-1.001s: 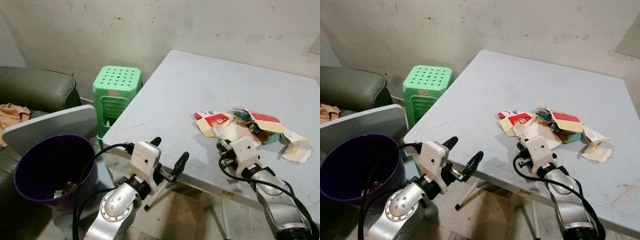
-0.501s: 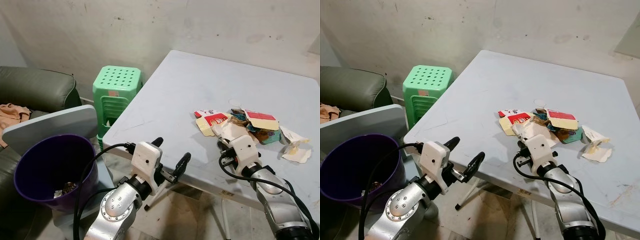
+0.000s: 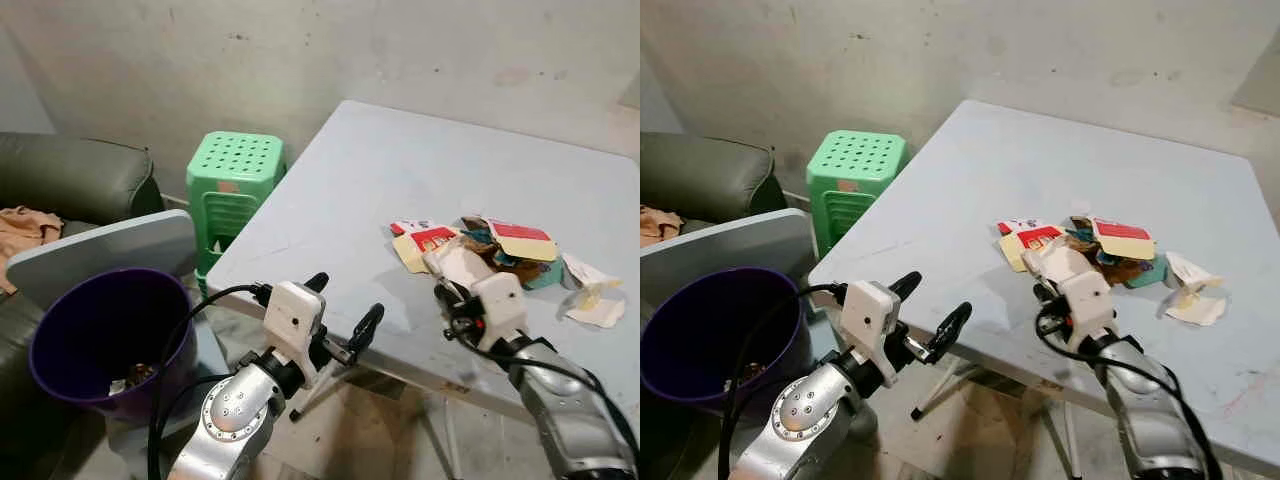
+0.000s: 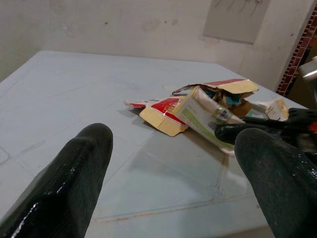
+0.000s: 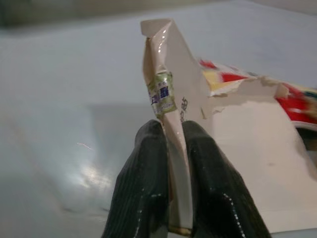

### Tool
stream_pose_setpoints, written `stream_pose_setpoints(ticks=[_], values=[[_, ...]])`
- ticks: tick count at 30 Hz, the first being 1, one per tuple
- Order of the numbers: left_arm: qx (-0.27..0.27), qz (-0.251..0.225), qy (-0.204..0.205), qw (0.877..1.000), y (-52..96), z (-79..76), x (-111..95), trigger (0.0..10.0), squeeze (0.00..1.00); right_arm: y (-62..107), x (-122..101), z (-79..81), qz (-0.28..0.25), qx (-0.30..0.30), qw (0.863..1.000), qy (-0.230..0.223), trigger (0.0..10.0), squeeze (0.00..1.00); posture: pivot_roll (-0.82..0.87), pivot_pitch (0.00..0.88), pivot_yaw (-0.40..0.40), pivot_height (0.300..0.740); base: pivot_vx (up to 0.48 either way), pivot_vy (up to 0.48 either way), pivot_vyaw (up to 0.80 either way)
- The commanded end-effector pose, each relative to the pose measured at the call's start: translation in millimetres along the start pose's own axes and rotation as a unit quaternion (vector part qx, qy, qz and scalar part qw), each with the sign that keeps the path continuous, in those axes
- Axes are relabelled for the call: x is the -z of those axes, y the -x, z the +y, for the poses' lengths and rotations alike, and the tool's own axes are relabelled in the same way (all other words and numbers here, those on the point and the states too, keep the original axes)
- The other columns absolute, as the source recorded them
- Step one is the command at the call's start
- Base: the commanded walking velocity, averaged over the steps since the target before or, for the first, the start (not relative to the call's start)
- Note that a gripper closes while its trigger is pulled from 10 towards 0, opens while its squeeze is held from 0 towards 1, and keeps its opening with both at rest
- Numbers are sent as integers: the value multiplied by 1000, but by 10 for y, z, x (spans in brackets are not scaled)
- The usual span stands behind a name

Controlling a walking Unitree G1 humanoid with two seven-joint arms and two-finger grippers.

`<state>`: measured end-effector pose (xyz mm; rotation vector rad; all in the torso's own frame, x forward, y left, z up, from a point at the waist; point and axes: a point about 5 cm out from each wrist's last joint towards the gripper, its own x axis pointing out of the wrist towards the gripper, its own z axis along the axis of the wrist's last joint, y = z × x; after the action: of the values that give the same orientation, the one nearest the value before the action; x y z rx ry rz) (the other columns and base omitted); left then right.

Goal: Picking trash to rubbish bin

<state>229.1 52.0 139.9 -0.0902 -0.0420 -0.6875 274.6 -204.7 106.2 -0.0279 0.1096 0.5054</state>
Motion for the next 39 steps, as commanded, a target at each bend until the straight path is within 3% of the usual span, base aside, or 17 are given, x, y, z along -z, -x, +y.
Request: stream_pose_setpoints(ticks=[1, 4, 9, 11, 16, 24, 28, 34, 39], values=[[6, -3, -2, 1000, -17, -8, -11, 10000, 0, 40, -77, -30, -19, -9, 1000, -22, 10000, 0, 4, 83, -60, 740, 0, 0, 0], [7, -3, -2, 1000, -17, -8, -12, 10000, 0, 67, -142, -18, -48, -25, 998, -29, 10000, 0, 2, 82, -57, 740, 0, 0, 0], [6, -6, -3, 1000, -22, 16, -25, 10000, 0, 99, -317, -9, -106, -35, 990, -81, 10000, 0, 0, 79, -52, 740, 0, 0, 0], [1, -13, -4, 1000, -36, 54, -55, 10000, 0, 126, -427, -40, -139, -29, 982, -121, 10000, 0, 0, 79, -51, 740, 0, 0, 0], [-23, -31, -16, 999, -49, 203, -133, 10000, 0, 132, -557, -116, -188, 22, 973, -128, 10000, 0, 4, 69, -49, 740, 0, 0, 0], [-96, -64, -32, 993, -49, 630, -299, 10000, 0, 150, -637, -202, -230, 132, 958, -107, 10000, 0, 6, 55, -43, 740, 0, 0, 0], [-161, -89, -30, 983, 7, 947, -421, 10000, 0, 132, -641, -120, -222, 167, 959, -61, 10000, 0, 8, 48, -39, 740, 0, 0, 0], [-209, -99, -54, 971, 64, 1075, -445, 10000, 0, 93, -628, 49, -211, 161, 964, -21, 10000, 0, 10, 43, -37, 740, 0, 0, 0], [-218, -97, -55, 970, 77, 1076, -404, 10000, 0, 72, -587, 140, -199, 161, 967, 5, 10000, 0, 12, 35, -34, 740, 0, 0, 0]])
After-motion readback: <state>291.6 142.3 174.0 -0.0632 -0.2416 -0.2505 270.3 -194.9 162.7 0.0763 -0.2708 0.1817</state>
